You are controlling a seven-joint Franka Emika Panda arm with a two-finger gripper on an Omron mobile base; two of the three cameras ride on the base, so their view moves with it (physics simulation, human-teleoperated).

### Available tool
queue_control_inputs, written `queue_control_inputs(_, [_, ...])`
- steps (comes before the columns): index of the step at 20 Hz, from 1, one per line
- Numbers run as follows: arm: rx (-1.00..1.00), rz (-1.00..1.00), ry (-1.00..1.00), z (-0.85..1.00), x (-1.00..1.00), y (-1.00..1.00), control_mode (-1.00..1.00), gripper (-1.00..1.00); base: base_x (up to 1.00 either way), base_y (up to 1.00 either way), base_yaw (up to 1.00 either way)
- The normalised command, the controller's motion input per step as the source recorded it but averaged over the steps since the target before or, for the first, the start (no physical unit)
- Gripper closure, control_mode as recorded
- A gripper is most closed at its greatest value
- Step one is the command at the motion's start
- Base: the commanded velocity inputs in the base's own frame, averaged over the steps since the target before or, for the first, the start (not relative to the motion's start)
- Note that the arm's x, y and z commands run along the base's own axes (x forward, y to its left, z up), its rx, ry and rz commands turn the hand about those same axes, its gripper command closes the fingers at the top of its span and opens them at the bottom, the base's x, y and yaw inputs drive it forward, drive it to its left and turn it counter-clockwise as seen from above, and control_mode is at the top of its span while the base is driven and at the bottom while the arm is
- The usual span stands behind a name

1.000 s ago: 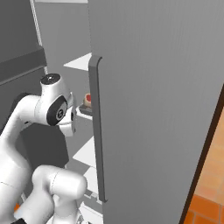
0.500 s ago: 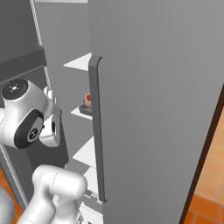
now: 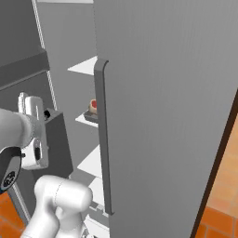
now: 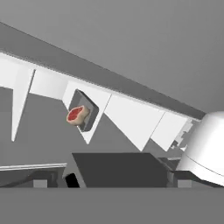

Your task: Take the meat container that has the steak and place it on the second highest rack of the freezer. Then take the vegetable container that has the corn and avocado and place it on the highest rack of the freezer.

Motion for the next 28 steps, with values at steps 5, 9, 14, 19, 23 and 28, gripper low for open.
queue_control_inputs(5, [0.00,0.00,0.00,0.00,0.00,0.00,1.00,-1.00,-0.94,0.00,0.17])
queue_control_inputs(9, [0.00,0.00,0.00,0.00,0.00,0.00,1.00,-1.00,-0.24,-0.40,0.36])
queue_control_inputs(14, [0.00,0.00,0.00,0.00,0.00,0.00,1.00,-1.00,-0.29,-0.06,0.62])
queue_control_inputs(19, [0.00,0.00,0.00,0.00,0.00,0.00,1.00,-1.00,-0.02,0.00,0.74])
queue_control_inputs(23, [0.00,0.00,0.00,0.00,0.00,0.00,1.00,-1.00,-0.16,0.00,0.71])
queue_control_inputs(28, [0.00,0.00,0.00,0.00,0.00,0.00,1.00,-1.00,-0.27,0.01,0.68])
